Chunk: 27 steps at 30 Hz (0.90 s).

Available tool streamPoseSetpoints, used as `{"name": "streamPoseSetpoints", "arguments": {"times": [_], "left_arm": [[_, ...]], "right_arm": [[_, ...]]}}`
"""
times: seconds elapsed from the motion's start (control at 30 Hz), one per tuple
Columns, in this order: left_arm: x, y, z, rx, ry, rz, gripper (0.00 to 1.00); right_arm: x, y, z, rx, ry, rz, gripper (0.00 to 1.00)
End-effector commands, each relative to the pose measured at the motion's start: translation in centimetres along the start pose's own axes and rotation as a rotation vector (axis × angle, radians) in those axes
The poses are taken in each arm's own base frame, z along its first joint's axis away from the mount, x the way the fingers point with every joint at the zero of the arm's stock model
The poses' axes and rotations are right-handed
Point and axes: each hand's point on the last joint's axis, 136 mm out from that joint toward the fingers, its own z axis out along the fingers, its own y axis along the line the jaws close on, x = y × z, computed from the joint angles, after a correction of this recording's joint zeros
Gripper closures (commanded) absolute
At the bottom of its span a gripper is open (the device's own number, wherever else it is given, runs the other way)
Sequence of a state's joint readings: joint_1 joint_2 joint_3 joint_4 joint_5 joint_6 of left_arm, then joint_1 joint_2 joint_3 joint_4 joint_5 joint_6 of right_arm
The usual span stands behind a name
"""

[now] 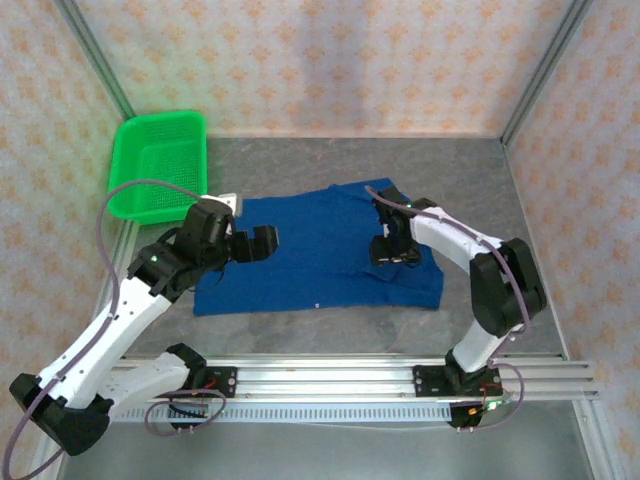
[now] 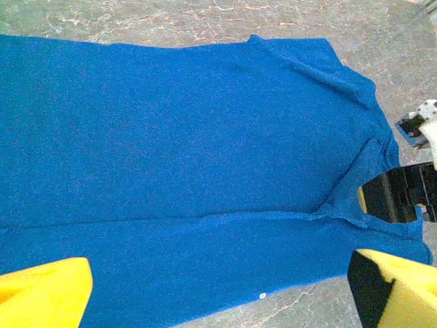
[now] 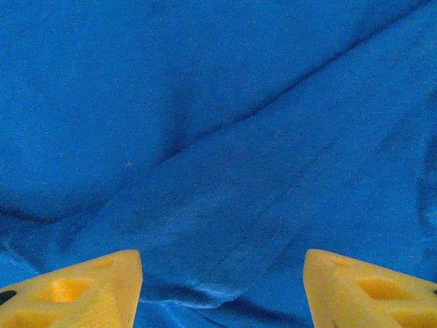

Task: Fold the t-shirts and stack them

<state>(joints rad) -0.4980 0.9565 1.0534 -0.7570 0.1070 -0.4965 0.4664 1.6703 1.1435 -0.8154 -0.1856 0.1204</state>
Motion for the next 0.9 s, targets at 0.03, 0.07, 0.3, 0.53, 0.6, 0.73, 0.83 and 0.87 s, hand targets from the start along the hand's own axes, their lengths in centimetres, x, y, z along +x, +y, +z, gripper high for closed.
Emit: {"name": "streamPoseSetpoints", "arguments": {"times": [0.03,0.07,0.3,0.53,0.6,0.73,0.83,0.87], "left_arm": [[1.4,1.6,-0.4,-0.06,0.014,-0.002,0.03],[1.6,1.8,-0.4,-0.065,0.014,-0.003,0.03],[2.0,2.5,-0.9,-0.081,0.002,-0.017,0.03],[2.5,3.1,-1.0,-0.097,0.005,-0.019,0.03],[2.6,3.2,-1.0,-0.098,0.002,-0.046,0.03],[2.8,3.5,-1.1,-0.104,-0.006,-0.056,0.03],[2.8,3.6,-1.2,-0.104,-0.007,-0.055,0.03],[2.8,3.6,-1.2,-0.103,-0.007,-0.056,0.03]], "right_arm": [[1.1,0.5,0.9,0.039,0.043,-0.056,0.37],[1.1,0.6,1.1,0.039,0.041,-0.054,0.38],[2.2,0.6,1.8,0.07,0.059,-0.065,0.4],[3.1,0.6,0.2,0.04,0.016,-0.038,0.4],[3.5,0.6,-0.1,0.024,0.007,-0.033,0.4],[4.3,0.3,0.2,0.03,0.029,-0.038,0.4],[4.5,0.1,0.9,0.045,0.048,-0.043,0.4],[4.5,0.2,1.0,0.044,0.051,-0.043,0.4]]}}
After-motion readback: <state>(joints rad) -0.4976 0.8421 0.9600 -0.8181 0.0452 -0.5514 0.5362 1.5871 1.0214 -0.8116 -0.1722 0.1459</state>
